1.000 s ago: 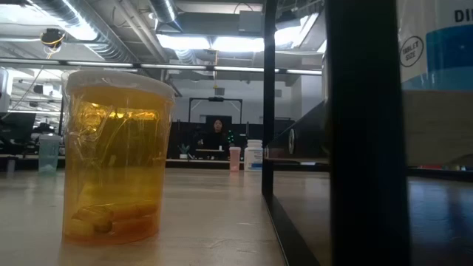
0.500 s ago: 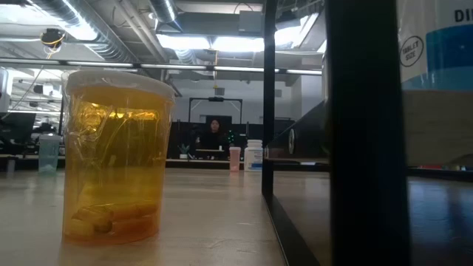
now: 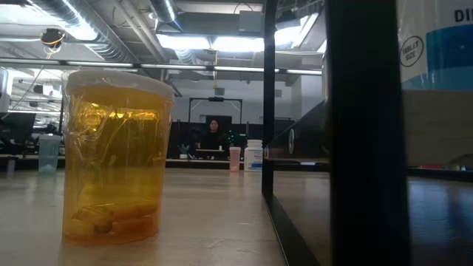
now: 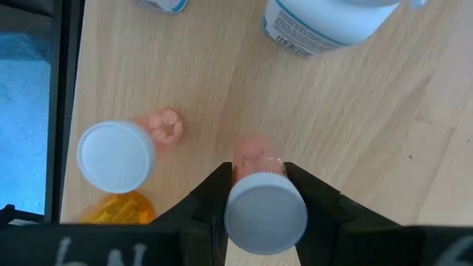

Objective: Pick and place medicine bottles onto shelf by color
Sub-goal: Put the top right pink pill bottle on the shelf

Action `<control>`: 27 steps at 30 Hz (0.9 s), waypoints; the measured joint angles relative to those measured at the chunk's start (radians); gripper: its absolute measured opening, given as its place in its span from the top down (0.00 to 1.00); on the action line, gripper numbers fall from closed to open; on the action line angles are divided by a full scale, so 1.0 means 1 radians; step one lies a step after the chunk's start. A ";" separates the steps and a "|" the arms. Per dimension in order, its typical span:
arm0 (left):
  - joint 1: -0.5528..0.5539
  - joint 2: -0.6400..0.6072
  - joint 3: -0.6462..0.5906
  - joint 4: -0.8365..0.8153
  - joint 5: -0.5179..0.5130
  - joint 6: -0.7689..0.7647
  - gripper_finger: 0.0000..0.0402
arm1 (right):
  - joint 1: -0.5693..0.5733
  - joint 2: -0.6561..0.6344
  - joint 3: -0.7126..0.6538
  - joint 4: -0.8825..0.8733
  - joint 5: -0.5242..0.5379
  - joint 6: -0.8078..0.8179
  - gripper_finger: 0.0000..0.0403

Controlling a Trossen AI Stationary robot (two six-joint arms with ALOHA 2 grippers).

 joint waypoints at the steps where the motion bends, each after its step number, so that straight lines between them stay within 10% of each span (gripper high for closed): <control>1: 0.000 0.000 0.000 0.000 0.000 0.000 0.27 | -0.002 0.000 -0.006 0.009 0.000 0.000 0.72; 27: 0.000 0.000 0.000 0.000 0.000 0.000 0.27 | -0.029 0.000 -0.033 0.036 -0.046 -0.047 0.71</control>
